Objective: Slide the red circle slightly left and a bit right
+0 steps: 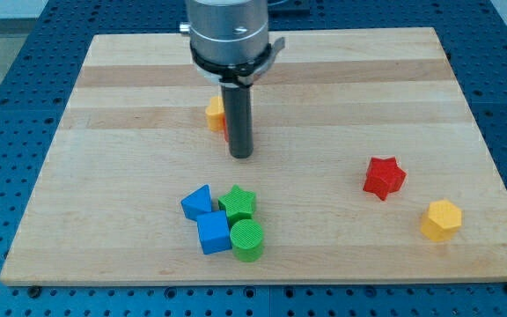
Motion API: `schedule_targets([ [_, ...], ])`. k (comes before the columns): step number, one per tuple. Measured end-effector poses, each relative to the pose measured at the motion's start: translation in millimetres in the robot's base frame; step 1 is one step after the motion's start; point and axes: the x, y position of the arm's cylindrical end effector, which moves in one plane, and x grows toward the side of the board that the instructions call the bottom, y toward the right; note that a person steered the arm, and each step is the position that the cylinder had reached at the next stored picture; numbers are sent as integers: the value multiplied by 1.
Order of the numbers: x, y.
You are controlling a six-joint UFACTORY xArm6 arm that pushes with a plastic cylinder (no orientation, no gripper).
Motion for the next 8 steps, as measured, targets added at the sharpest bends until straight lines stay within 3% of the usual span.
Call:
schedule_targets([
  [1, -2, 52],
  [2, -33, 60],
  [3, -46, 29],
  [5, -24, -38],
  [7, -2, -3],
  [8, 9, -36],
])
